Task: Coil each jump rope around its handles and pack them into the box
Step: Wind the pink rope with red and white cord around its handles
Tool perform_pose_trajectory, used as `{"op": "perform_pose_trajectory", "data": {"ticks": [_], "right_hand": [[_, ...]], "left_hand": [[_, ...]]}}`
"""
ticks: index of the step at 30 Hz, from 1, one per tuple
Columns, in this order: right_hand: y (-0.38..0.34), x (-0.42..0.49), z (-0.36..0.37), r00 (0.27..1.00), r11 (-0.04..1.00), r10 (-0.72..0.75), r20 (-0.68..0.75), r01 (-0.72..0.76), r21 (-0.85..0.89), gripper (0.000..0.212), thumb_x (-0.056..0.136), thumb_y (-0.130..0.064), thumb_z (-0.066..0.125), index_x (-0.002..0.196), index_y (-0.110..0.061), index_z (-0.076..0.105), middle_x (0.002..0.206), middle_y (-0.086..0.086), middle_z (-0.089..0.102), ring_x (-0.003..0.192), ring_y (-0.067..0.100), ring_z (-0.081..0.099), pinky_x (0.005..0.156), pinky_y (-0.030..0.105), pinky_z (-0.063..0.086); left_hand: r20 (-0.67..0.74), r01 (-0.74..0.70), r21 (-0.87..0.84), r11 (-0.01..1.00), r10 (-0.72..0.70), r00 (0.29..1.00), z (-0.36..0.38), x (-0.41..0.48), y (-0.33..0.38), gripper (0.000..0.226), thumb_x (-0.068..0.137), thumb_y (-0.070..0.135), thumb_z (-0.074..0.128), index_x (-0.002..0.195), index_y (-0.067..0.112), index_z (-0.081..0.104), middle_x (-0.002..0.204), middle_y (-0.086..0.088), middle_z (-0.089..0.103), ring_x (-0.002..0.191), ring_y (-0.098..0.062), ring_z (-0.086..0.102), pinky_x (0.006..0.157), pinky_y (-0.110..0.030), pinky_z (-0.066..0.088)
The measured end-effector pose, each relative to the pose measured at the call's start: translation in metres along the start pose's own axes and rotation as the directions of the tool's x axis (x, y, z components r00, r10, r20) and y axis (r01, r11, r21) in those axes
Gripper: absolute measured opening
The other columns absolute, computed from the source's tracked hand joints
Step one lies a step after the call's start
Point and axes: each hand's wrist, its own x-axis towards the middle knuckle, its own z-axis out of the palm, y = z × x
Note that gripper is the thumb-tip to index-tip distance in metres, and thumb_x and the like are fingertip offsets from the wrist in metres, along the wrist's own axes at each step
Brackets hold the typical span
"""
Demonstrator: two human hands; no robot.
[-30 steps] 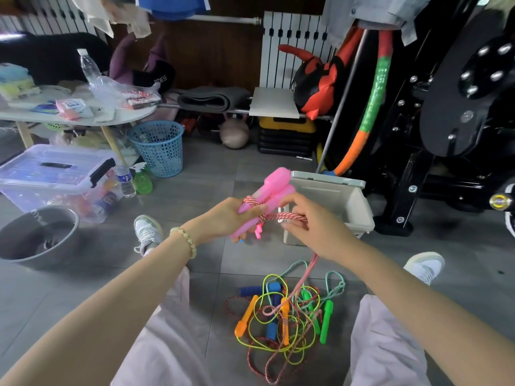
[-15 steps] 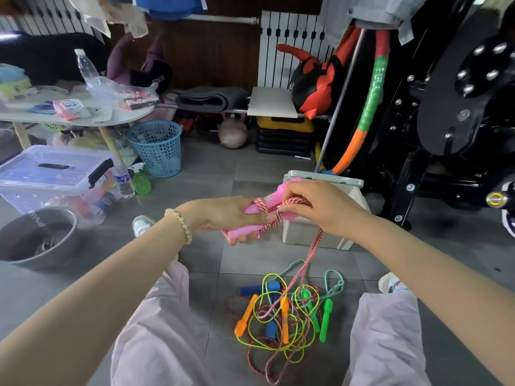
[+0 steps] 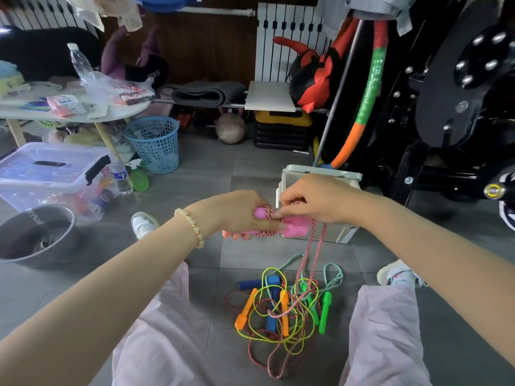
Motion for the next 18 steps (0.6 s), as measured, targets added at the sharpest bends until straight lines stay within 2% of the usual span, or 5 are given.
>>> {"op": "perform_pose_trajectory", "data": {"ticks": [4,7,9,12,18], "right_hand": [[0.002,0.001,0.003,0.996,0.966,0.083,0.018,-0.085,0.245,0.051,0.081,-0.047,0.065,0.053,-0.006,0.054,0.049,0.006,0.038,0.048,0.011,0.030,0.049,0.024,0.026],[0.008,-0.001,0.003,0.988,0.920,0.066,0.138,-0.114,0.374,0.024,0.078,-0.038,0.072,0.069,-0.016,0.070,0.060,0.010,0.055,0.057,0.012,0.042,0.056,0.028,0.033],[0.010,-0.003,0.005,0.989,0.912,0.047,0.141,-0.100,0.399,0.012,0.082,-0.029,0.071,0.083,-0.017,0.070,0.070,0.011,0.063,0.063,0.010,0.048,0.061,0.026,0.038],[0.008,-0.002,0.009,0.998,0.919,0.035,0.058,-0.054,0.391,0.005,0.086,-0.024,0.066,0.085,-0.020,0.064,0.067,0.008,0.058,0.059,0.017,0.045,0.060,0.031,0.038],[0.009,-0.004,0.011,0.993,0.906,0.086,0.086,-0.114,0.408,0.022,0.088,-0.030,0.063,0.079,-0.010,0.067,0.066,0.003,0.059,0.057,0.006,0.046,0.059,0.022,0.038]], "left_hand": [[0.015,-0.010,0.049,0.999,0.009,1.000,0.001,-0.002,0.000,0.051,0.084,0.058,0.056,0.087,0.008,0.064,0.057,-0.004,0.059,0.038,-0.012,0.052,0.038,-0.020,0.042],[0.032,-0.012,0.089,0.996,0.009,0.999,0.002,-0.005,-0.005,0.047,0.086,0.056,0.056,0.086,0.009,0.063,0.059,-0.005,0.060,0.040,-0.014,0.051,0.039,-0.020,0.042],[0.037,0.004,0.060,0.998,-0.006,0.999,0.004,-0.007,-0.009,0.047,0.087,0.054,0.056,0.087,0.007,0.062,0.056,-0.003,0.058,0.039,-0.014,0.050,0.039,-0.020,0.042],[0.046,0.003,0.024,1.000,-0.005,0.999,0.005,-0.008,-0.009,0.045,0.089,0.051,0.056,0.087,0.006,0.061,0.053,0.001,0.055,0.039,-0.013,0.050,0.040,-0.020,0.043],[-0.027,-0.033,0.152,0.988,0.038,0.999,0.007,-0.009,-0.006,0.046,0.084,0.062,0.053,0.085,0.017,0.063,0.055,0.001,0.059,0.036,-0.009,0.048,0.049,-0.021,0.045]]}}
